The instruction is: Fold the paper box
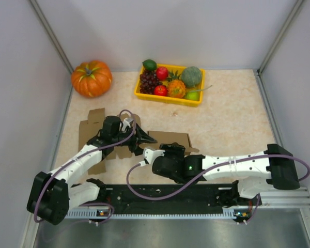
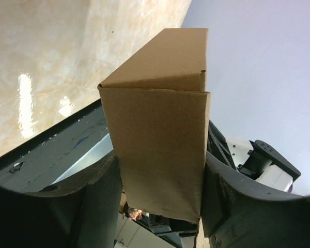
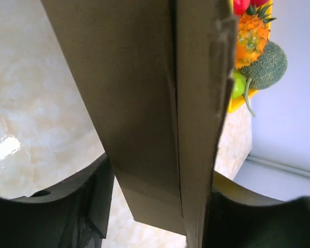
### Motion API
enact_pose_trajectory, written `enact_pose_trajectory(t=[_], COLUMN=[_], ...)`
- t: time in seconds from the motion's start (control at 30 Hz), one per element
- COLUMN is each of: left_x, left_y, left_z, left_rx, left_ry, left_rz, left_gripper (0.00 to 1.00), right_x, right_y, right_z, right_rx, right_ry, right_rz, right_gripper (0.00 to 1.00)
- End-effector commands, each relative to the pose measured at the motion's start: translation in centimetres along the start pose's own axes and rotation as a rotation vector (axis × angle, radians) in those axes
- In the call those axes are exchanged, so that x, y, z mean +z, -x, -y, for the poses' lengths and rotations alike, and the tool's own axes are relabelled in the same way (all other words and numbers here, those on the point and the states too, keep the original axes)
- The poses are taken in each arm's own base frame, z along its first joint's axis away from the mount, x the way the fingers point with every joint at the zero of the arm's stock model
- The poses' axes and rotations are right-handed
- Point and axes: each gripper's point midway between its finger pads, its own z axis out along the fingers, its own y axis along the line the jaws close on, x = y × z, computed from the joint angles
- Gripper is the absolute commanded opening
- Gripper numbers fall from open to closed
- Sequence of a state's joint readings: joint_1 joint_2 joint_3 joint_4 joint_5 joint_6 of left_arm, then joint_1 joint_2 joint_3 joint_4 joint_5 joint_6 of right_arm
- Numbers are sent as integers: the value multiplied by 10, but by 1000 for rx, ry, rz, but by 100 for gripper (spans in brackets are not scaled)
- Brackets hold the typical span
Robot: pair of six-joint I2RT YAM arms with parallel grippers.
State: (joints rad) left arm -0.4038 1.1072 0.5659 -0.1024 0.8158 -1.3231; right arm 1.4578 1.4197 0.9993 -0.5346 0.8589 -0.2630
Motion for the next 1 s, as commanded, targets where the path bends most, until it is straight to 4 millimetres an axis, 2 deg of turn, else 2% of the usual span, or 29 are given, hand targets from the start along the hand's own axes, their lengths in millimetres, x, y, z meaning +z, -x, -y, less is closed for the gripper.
enact_pose_trajectory(t=[0.0,0.07,0.17,0.23,0.33,0.4,0.57,0.6,0.63,0.67,0.7,0.73,0.77,0.8,0.83,0.9,0.93,0.97], left_x=[-4,-4,-8,-12,-22,-31,-54,-58,-67,-76,-82,-89,-93,-93,-95,-86,-84,-76], left_y=[-6,-7,-4,6,29,51,75,78,84,89,90,89,88,84,79,65,63,59], left_z=[11,12,18,21,15,-2,-27,-26,-25,-20,-18,-8,-2,4,20,24,32,27], left_rx=[26,32,136,210,345,421,515,534,560,629,662,728,811,863,957,1048,1091,1112], left_ry=[-63,-72,-99,-87,-21,75,182,188,213,237,256,243,240,211,148,69,20,-3], left_rz=[-21,-20,12,77,191,295,448,473,536,572,596,628,636,630,645,573,576,532], left_gripper=[62,66,74,78,80,81,84,83,82,81,79,78,77,77,74,73,74,74], right_x=[-8,-8,-9,-10,-10,-11,-7,-6,-5,-1,0,1,2,6,4,13,12,19], right_y=[12,9,6,4,-5,-7,-15,-15,-13,-15,-19,-13,-13,-21,-12,-23,-19,-23], right_z=[20,21,20,20,22,22,23,22,9,14,10,-2,-4,-3,-8,-16,-19,-28], right_rx=[90,107,124,135,151,170,204,207,206,236,238,253,277,308,343,369,383,386], right_ry=[-64,-64,-39,-26,0,40,139,161,246,269,311,408,447,483,560,625,672,709], right_rz=[73,72,83,87,80,84,64,60,63,48,26,35,27,-11,4,-70,-75,-113], right_gripper=[44,41,36,33,31,28,22,21,21,20,20,20,20,20,21,23,24,25])
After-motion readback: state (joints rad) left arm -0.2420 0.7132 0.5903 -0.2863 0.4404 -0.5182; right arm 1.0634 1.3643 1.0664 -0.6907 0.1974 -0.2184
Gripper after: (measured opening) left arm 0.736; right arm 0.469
